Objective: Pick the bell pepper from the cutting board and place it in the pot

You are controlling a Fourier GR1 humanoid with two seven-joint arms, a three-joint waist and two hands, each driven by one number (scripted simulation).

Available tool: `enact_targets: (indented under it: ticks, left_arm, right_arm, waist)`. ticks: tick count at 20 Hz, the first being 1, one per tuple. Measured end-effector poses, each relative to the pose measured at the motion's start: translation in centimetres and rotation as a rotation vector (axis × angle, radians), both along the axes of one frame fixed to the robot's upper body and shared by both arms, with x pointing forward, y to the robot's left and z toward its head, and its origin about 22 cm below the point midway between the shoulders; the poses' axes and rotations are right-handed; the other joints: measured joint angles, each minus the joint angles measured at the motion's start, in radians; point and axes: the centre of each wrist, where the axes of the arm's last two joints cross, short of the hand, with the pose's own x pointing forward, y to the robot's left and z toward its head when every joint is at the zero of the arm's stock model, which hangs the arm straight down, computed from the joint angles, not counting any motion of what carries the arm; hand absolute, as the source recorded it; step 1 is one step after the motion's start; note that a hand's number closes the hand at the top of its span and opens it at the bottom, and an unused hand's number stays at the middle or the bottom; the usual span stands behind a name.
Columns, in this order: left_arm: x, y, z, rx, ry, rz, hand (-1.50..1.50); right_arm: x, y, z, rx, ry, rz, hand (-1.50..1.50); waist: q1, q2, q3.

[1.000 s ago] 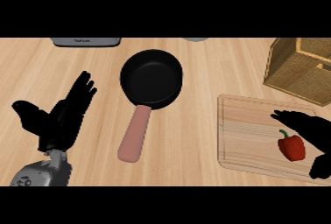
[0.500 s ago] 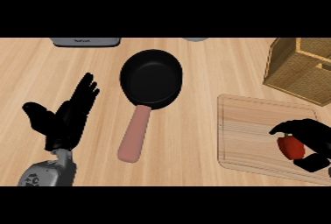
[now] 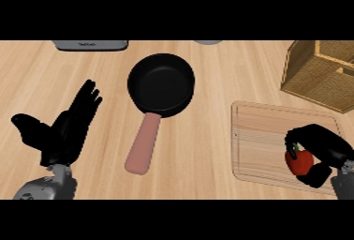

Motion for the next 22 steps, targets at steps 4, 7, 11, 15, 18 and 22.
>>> enact_targets:
  ticks: [4, 7, 11, 15, 18, 22]
  left_arm:
    - [-0.2, 0.4, -0.4, 0.01, 0.015, 0.024, 0.0]
    - [-0.3, 0.5, -0.5, 0.012, 0.02, 0.035, 0.0]
    - [-0.1, 0.3, -0.3, 0.01, 0.019, 0.028, 0.0]
    - [0.0, 0.2, -0.4, 0.009, 0.024, 0.022, 0.0]
    - [0.1, -0.1, -0.7, 0.008, 0.031, 0.006, 0.0]
    - [0.2, -0.6, -0.8, 0.01, 0.028, -0.008, 0.0]
  right_arm:
    - [0.0, 3.6, -1.3, 0.048, -0.023, -0.285, 1.5]
    - [-0.2, 6.5, -1.9, 0.075, -0.045, -0.484, 1.5]
    - [0.3, 10.2, -0.2, 0.05, -0.135, -0.693, 1.5]
    - [0.4, 13.8, 3.2, 0.019, -0.294, -0.853, 1.5]
    - [-0.1, 17.4, 6.4, 0.026, -0.401, -0.915, 1.5]
    - [-2.0, 22.0, 10.8, 0.093, -0.573, -0.877, 1.5]
  waist:
    - [-0.027, -0.011, -0.008]
    - [-0.036, -0.017, -0.009]
    - [-0.031, -0.02, -0.007]
    - [-0.018, -0.022, -0.006]
    - [-0.004, -0.02, -0.005]
    - [0.008, -0.019, -0.005]
